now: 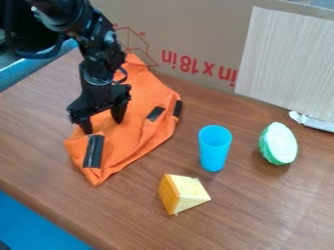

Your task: Move the cloth toward the three figures on the table

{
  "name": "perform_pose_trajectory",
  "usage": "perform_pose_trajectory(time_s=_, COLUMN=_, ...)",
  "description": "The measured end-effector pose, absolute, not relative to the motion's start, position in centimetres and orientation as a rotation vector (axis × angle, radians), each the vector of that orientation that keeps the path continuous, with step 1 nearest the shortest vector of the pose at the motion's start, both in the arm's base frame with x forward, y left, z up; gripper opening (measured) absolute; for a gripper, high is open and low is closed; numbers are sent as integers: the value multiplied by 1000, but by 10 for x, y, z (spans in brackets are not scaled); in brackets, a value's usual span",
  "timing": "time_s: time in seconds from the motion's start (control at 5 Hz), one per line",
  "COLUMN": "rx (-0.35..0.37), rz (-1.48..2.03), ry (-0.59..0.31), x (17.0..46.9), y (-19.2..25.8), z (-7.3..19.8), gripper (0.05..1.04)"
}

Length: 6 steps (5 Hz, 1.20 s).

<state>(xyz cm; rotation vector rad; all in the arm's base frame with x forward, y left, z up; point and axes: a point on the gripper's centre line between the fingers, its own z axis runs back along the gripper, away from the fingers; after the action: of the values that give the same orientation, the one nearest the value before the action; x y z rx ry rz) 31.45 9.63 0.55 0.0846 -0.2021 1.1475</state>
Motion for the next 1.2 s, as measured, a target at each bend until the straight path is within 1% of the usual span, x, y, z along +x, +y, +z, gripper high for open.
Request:
perform_pose_trajectory(time_s=0.6, rx=54, rz=1211, ry=-152, x=343, y=61, z=6, gripper=1000)
perform_pose_trajectory(time_s=0.8, rx=52, rz=1218, ry=-147, x=347, y=56, z=6, gripper=1000)
perform_pose_trajectory(time_s=1.0, rx=37, rz=1186, ry=-122, x=335, y=52, z=12, gripper=1001)
perform_pose_trajectory(time_s=1.2, rx=-6, rz=1186, ry=-114, x=321, y=61, z=43, gripper=1001)
